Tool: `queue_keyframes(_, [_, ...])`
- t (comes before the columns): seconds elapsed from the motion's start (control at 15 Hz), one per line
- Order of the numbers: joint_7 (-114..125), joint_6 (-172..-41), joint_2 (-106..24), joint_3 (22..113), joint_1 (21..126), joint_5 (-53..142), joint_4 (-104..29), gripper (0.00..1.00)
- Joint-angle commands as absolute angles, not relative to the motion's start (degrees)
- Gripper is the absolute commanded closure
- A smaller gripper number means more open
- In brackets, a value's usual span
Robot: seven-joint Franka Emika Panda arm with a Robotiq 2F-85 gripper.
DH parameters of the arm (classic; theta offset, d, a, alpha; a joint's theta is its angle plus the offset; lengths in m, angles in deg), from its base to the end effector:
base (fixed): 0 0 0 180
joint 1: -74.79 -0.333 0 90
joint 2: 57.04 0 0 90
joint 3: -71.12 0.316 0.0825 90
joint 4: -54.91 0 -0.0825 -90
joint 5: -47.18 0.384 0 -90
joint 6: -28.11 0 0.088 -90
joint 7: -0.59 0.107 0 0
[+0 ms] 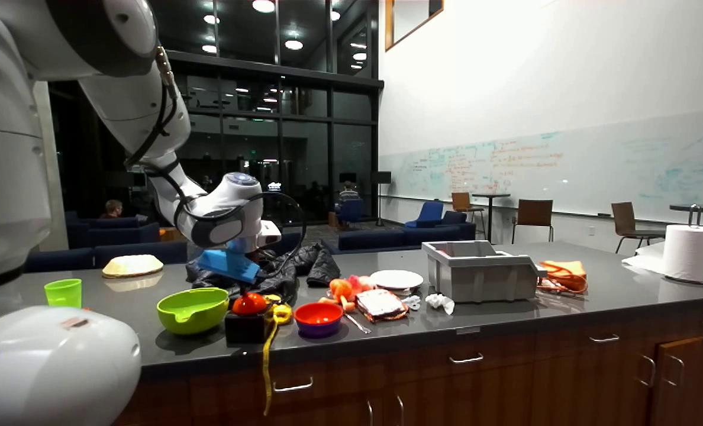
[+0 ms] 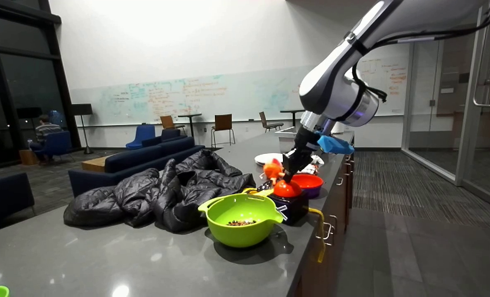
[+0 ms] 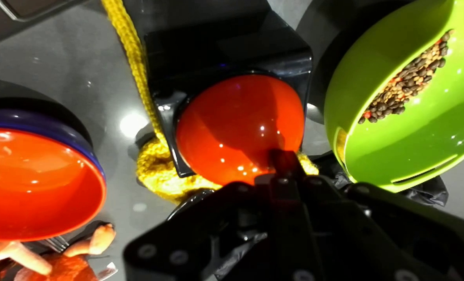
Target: Press the big orange button
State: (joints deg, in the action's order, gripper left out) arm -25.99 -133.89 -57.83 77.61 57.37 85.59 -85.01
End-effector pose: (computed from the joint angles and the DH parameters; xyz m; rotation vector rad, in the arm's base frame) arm 0.4755 0.1764 0.3422 -2.7465 -0.3888 -0.5470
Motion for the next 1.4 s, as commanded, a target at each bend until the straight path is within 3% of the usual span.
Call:
queue_keyframes(0.0, [-27.5, -134.3, -56.9, 77.5, 57.4, 86.9, -84.5, 1.00])
queue_keyframes(1.33, [-26.7, -133.7, -54.8, 77.3, 57.7, 89.0, -86.3, 1.00])
